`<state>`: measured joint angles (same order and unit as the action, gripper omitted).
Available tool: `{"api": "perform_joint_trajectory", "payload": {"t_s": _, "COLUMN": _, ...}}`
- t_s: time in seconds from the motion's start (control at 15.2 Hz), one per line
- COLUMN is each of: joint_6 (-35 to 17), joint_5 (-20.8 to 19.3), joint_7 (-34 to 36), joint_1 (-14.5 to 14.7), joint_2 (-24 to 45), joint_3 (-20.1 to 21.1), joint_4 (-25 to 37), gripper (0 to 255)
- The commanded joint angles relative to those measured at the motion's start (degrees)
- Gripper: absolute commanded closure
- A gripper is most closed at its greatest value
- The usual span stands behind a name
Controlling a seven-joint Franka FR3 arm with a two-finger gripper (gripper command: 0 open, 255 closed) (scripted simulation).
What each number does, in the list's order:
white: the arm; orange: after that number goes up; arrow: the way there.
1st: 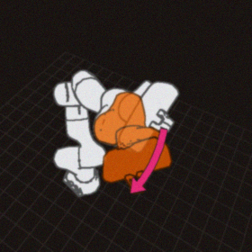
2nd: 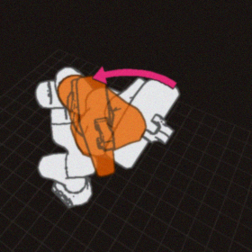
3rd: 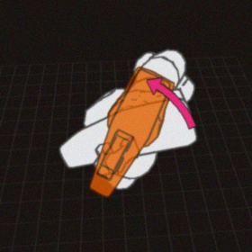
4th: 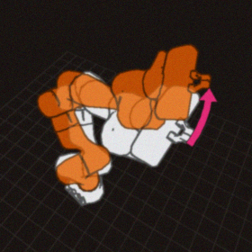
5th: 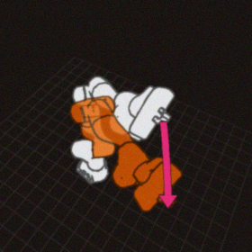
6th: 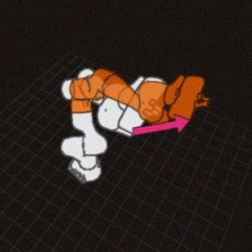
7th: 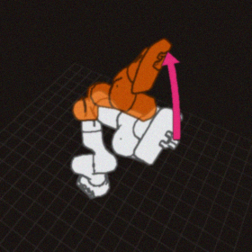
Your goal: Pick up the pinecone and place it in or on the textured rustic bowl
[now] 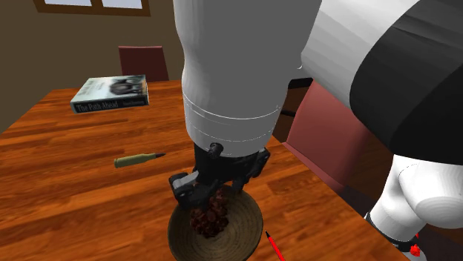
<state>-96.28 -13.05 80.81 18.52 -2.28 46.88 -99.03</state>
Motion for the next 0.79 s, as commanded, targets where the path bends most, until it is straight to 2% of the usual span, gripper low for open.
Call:
{"api": "perform_joint_trajectory", "payload": {"t_s": 0.0, "joint_6": 0.00, "joint_5": 0.00, "joint_7": 0.00, "joint_1": 0.00, "joint_2": 0.00, "joint_3": 0.00, "joint_4": 0.01, "gripper": 0}}
{"api": "perform_joint_trajectory", "payload": {"t_s": 0.26, "joint_6": 0.00, "joint_5": 0.00, "joint_7": 0.00, "joint_1": 0.00, "joint_2": 0.00, "joint_3": 0.00, "joint_4": 0.01, "gripper": 0}}
{"api": "perform_joint_trajectory", "payload": {"t_s": 0.53, "joint_6": 7.97, "joint_5": -1.58, "joint_7": 0.91, "joint_1": 1.19, "joint_2": 2.35, "joint_3": 1.47, "joint_4": 9.11, "gripper": 0}}
{"api": "perform_joint_trajectory", "payload": {"t_s": 0.73, "joint_6": 7.97, "joint_5": -1.58, "joint_7": 0.91, "joint_1": 1.20, "joint_2": 2.34, "joint_3": 1.46, "joint_4": 9.10, "gripper": 0}}
